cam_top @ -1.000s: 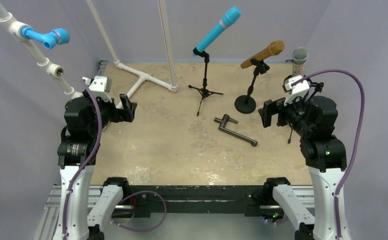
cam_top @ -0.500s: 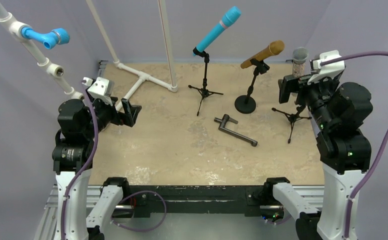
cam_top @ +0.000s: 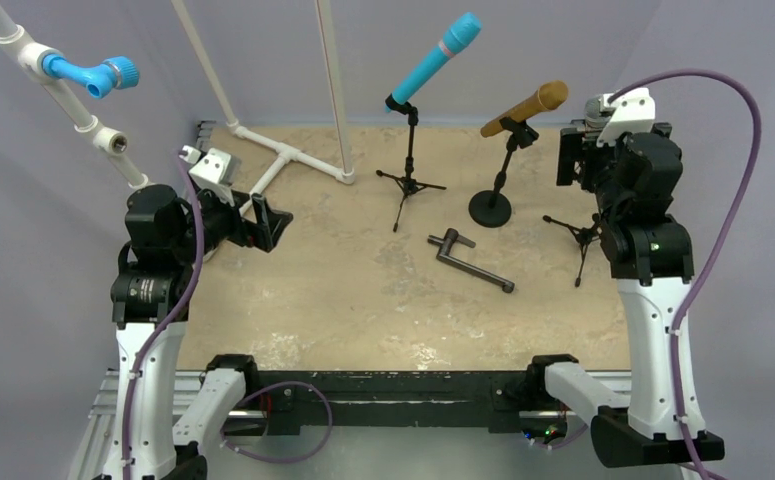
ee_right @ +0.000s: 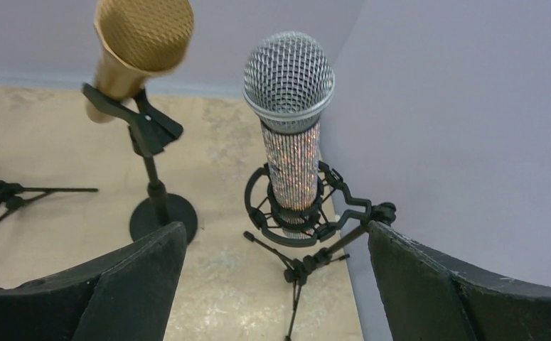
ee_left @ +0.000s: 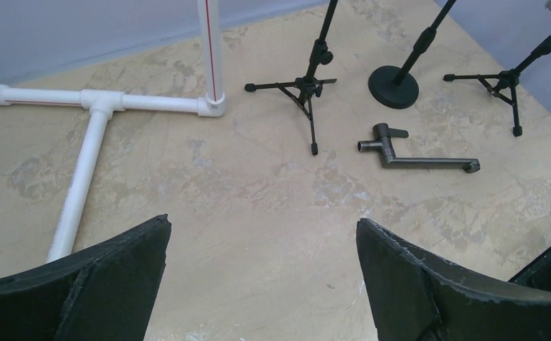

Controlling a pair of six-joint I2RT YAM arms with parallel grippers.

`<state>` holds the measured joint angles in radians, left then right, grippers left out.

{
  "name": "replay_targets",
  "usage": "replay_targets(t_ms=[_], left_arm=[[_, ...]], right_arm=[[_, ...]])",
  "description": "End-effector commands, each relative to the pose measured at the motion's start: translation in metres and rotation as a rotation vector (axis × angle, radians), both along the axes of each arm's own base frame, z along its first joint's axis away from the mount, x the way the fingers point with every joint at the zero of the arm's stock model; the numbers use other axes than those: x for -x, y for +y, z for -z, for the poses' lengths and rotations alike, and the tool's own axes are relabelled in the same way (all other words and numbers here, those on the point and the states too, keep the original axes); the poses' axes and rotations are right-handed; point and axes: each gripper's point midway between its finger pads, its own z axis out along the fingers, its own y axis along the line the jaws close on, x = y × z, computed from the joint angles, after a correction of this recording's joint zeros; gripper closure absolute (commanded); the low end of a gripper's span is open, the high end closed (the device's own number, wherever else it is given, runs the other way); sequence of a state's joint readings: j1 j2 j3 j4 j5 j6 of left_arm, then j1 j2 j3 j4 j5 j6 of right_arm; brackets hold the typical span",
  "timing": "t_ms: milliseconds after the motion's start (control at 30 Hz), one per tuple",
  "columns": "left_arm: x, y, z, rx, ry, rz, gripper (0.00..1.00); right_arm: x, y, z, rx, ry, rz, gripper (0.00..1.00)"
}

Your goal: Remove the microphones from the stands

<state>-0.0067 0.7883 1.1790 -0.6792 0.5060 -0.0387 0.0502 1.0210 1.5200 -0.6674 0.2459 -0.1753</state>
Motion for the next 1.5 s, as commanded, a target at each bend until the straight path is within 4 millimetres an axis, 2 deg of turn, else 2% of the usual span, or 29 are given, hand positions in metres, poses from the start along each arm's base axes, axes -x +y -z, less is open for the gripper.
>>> replay_targets(t_ms=[0, 133, 333, 500, 600, 667, 833, 1067, 1233, 1467], left_arm=[[0.000, -0.003, -0.013, -0.011, -0.062, 0.035, 0.00], [-0.001, -0.006, -0.009, 0.000, -0.054, 0.051, 0.00], [-0.008, -0.009, -0.008, 0.011, -0.064, 0.069, 0.00], [-0.024, -0.030, -0.023, 0.056, -0.075, 0.170, 0.00], [-0.038, -0.049, -0.026, -0.012, -0.087, 0.223, 0.01], [-0.048, -0.065, -0.026, -0.061, -0.122, 0.263, 0.01], [-0.088, -0.099, -0.029, -0.022, -0.189, 0.351, 0.01], [-0.145, -0.146, -0.008, -0.036, -0.303, 0.477, 0.01], [-0.179, -0.179, 0.020, -0.045, -0.357, 0.566, 0.01], [-0.215, -0.217, 0.038, 0.002, -0.482, 0.632, 0.06]], right_arm=[[0.003, -0.025, 0.003, 0.053, -0.045, 0.131, 0.05], [0.002, -0.023, 0.023, 0.054, -0.025, 0.121, 0.05], [0.004, 0.014, 0.039, -0.005, 0.008, -0.093, 0.07], [0.009, 0.036, 0.058, -0.005, 0.082, -0.228, 0.07], [0.013, 0.052, 0.066, -0.020, 0.108, -0.322, 0.07], [0.016, 0.061, 0.072, -0.032, 0.124, -0.371, 0.07], [0.026, 0.086, 0.087, -0.057, 0.173, -0.527, 0.05], [0.035, 0.118, 0.101, -0.126, 0.235, -0.716, 0.05], [0.029, 0.128, 0.107, -0.154, 0.257, -0.767, 0.01], [0.020, 0.132, 0.117, -0.166, 0.292, -0.795, 0.01]])
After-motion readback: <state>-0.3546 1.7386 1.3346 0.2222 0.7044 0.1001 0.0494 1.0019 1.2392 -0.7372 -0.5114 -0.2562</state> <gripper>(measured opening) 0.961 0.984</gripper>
